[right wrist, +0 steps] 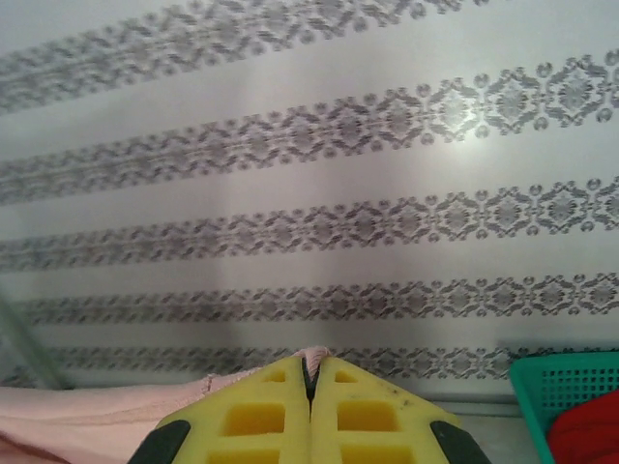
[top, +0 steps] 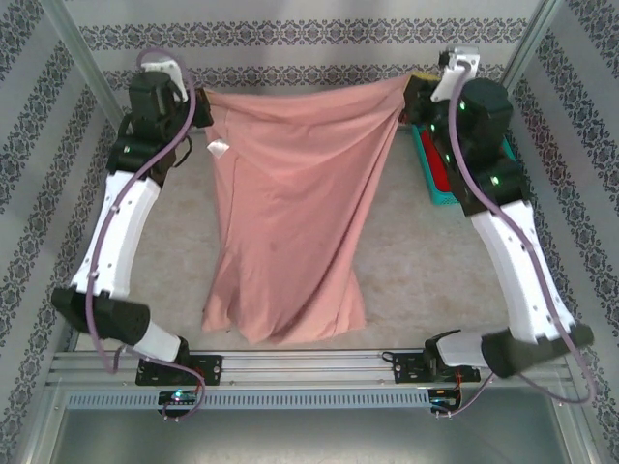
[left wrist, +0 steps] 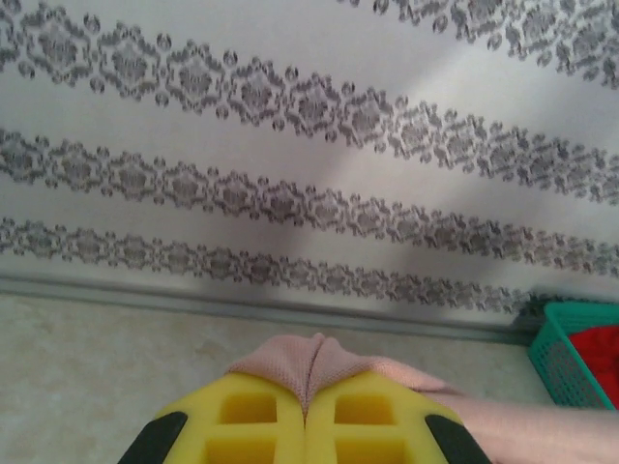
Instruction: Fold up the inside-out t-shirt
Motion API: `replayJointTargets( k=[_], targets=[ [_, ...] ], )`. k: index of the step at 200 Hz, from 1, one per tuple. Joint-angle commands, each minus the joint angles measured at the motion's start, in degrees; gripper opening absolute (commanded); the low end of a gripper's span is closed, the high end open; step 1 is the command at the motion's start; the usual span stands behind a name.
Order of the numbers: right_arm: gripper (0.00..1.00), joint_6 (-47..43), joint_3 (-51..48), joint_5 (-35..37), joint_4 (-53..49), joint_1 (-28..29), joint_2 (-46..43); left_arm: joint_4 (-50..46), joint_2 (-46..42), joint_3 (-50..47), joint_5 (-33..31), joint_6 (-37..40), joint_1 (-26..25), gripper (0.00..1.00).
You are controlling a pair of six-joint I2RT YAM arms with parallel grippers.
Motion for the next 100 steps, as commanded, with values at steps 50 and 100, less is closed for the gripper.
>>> replayJointTargets(
  k=[50, 100],
  targets=[
    [0.00, 3.32, 25.58, -5.12, 1.54, -1.89, 4.24, -6.18, 8.39, 41.19, 10.14, 1.46, 1.58, 0.00],
    [0.00, 4.45, 0.51, -3.65, -8.83, -1.66, -9.99, 3.01, -15.62, -4.44, 21.28, -3.52, 0.43, 0.00]
  ],
)
